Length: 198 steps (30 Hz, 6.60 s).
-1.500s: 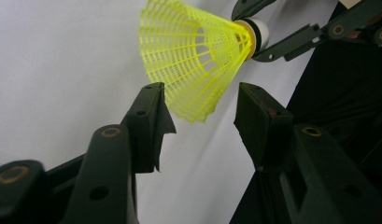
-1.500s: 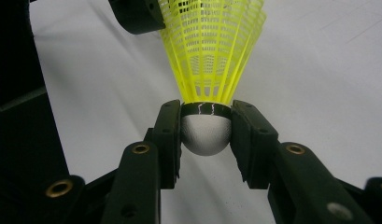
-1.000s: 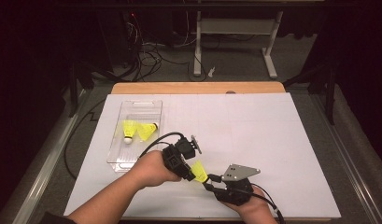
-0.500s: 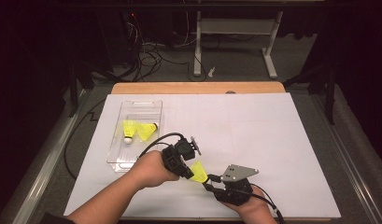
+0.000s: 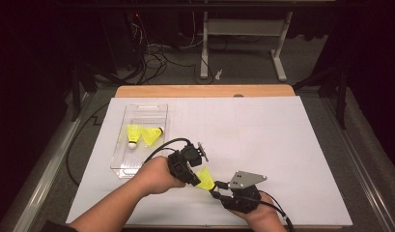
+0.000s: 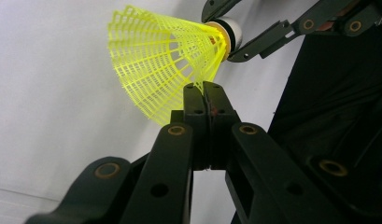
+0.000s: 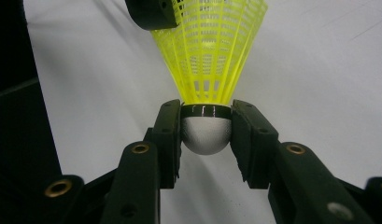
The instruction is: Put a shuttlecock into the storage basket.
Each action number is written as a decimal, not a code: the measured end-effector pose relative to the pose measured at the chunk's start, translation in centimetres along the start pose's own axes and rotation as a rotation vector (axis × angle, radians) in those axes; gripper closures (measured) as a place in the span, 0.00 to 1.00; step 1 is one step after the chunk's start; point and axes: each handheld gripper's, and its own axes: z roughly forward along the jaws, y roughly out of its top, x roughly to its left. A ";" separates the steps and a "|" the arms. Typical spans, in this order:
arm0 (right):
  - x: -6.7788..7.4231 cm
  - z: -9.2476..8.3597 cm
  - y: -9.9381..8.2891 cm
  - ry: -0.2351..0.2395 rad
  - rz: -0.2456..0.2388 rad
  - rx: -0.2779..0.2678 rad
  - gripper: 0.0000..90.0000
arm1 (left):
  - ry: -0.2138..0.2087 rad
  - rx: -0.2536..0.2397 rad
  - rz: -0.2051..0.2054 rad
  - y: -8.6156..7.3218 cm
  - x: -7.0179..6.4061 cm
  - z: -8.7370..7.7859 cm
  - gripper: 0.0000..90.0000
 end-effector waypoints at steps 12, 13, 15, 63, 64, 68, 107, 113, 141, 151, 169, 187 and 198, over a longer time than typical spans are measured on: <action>-0.2 0.0 -0.1 -0.010 0.006 -0.008 0.60 | -0.010 -0.009 0.001 0.0 -0.1 -0.1 1.00; -0.2 0.0 -0.1 -0.013 0.010 -0.010 0.58 | -0.012 -0.015 0.000 -0.1 -0.1 -0.2 1.00; -0.3 -0.1 0.0 -0.012 0.019 -0.016 0.54 | -0.005 -0.022 -0.007 -0.1 0.0 -0.3 1.00; -5.6 -6.6 -3.5 -0.340 0.143 -0.130 0.00 | 0.038 -0.043 -0.056 -1.5 1.3 -1.6 1.00; -5.7 -6.8 -3.7 -0.344 0.144 -0.125 0.00 | 0.037 -0.043 -0.057 -1.6 1.3 -1.6 1.00; -5.8 -7.4 -4.1 -0.356 0.147 -0.130 0.00 | 0.043 -0.037 -0.059 -1.7 1.3 -1.6 1.00; -6.3 -6.8 -5.2 -0.340 0.150 -0.144 0.00 | 0.060 -0.052 -0.062 -2.1 1.8 -6.1 1.00; -6.3 -6.8 -5.3 -0.342 0.151 -0.139 0.00 | 0.064 -0.066 -0.077 -2.9 2.4 -6.9 1.00; -6.5 -7.0 -5.5 -0.342 0.160 -0.128 0.01 | 0.131 -0.089 -0.208 -9.9 5.5 -10.9 1.00; -6.4 -7.0 -5.5 -0.342 0.159 -0.126 0.01 | 0.141 -0.091 -0.241 -11.5 6.1 -11.3 1.00; -6.4 -6.9 -5.5 -0.341 0.164 -0.125 0.02 | 0.115 -0.069 -0.269 -12.7 7.6 -9.2 1.00; -6.5 -6.8 -5.5 -0.332 0.163 -0.118 0.03 | 0.065 -0.040 -0.263 -12.8 8.9 -6.0 1.00; -6.5 -6.7 -5.6 -0.331 0.163 -0.115 0.04 | 0.059 -0.035 -0.270 -13.0 9.5 -5.2 1.00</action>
